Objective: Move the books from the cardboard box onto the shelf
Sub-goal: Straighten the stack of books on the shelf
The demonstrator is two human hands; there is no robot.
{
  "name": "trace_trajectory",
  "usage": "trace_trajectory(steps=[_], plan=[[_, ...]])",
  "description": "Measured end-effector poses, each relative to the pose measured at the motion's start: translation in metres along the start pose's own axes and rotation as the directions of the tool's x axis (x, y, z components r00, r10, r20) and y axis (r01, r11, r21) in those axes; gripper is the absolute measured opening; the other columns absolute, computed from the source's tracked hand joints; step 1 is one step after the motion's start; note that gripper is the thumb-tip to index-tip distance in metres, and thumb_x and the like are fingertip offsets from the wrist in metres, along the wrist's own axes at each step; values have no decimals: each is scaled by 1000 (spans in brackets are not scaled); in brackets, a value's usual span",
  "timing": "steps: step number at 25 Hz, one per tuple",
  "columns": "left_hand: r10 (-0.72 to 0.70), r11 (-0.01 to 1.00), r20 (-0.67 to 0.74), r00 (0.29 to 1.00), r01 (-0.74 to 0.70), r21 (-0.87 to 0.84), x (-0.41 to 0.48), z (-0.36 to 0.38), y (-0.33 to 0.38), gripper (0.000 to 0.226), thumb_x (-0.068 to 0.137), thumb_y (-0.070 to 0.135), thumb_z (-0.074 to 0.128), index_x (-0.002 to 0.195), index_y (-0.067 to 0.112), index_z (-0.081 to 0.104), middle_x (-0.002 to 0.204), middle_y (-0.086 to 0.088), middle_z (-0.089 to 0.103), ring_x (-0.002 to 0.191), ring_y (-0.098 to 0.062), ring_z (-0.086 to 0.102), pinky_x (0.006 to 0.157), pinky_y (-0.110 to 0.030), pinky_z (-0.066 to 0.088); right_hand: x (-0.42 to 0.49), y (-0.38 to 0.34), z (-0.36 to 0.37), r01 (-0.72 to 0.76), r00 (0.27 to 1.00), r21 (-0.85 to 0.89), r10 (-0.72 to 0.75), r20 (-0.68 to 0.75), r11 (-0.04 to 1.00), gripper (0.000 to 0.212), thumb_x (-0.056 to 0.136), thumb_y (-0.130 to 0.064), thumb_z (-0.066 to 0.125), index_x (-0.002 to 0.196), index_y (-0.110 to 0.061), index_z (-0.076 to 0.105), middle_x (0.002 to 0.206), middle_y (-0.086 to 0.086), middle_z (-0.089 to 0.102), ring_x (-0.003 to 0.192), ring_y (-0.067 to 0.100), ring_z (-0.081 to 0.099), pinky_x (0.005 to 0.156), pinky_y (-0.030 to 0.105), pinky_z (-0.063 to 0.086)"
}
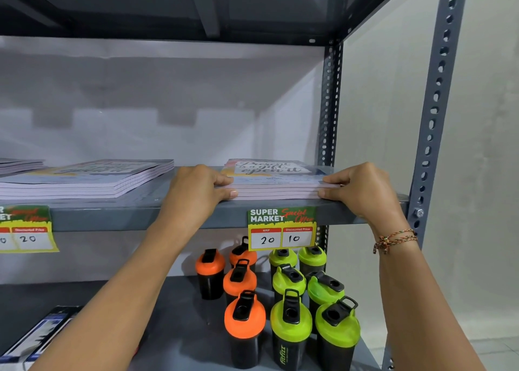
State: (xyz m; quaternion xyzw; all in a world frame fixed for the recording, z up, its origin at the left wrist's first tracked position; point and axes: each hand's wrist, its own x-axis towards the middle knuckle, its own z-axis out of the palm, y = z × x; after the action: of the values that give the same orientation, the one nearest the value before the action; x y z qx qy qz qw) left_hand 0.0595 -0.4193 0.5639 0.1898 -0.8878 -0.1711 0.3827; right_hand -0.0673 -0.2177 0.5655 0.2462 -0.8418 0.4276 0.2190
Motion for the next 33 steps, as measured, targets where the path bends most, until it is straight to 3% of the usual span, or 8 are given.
trace_trajectory(steps=[8,17,23,27,33], plan=[[24,999,-8,1000,-24,29,0,3,-1,34,86,28,66,118,15,66,123,-11,68,118,-24,57,99,-30,42,3,2,0,-15,1000,82,13,25,997,26,80,-20,73,103,-8,73,112,9,72,101,16,61,80,18,38],[40,999,-18,999,-39,17,-2,3,-3,31,89,26,63,119,17,66,124,-7,67,119,-22,57,100,-27,41,1,5,1,15,999,72,-18,33,997,28,82,-21,71,106,-8,72,114,8,71,89,6,52,75,12,35],[51,998,-32,998,-50,44,-6,5,-1,33,91,26,61,122,15,64,128,-5,64,123,-22,54,107,-28,37,-1,4,0,17,999,76,-19,29,997,28,81,-22,72,105,-8,72,113,9,72,89,6,52,78,16,35],[80,993,-51,996,-75,87,-7,4,1,30,92,24,60,119,12,66,124,-7,67,119,-25,58,103,-33,43,-3,4,0,14,1000,88,-16,19,996,29,82,-22,71,107,-8,71,114,8,71,90,6,52,79,17,36],[66,996,-25,998,-64,69,-2,0,-3,31,90,26,62,118,15,67,123,-6,68,118,-22,59,100,-28,43,-3,4,2,23,1000,90,-24,3,996,30,82,-22,71,107,-7,71,115,8,71,92,5,52,81,15,36]])
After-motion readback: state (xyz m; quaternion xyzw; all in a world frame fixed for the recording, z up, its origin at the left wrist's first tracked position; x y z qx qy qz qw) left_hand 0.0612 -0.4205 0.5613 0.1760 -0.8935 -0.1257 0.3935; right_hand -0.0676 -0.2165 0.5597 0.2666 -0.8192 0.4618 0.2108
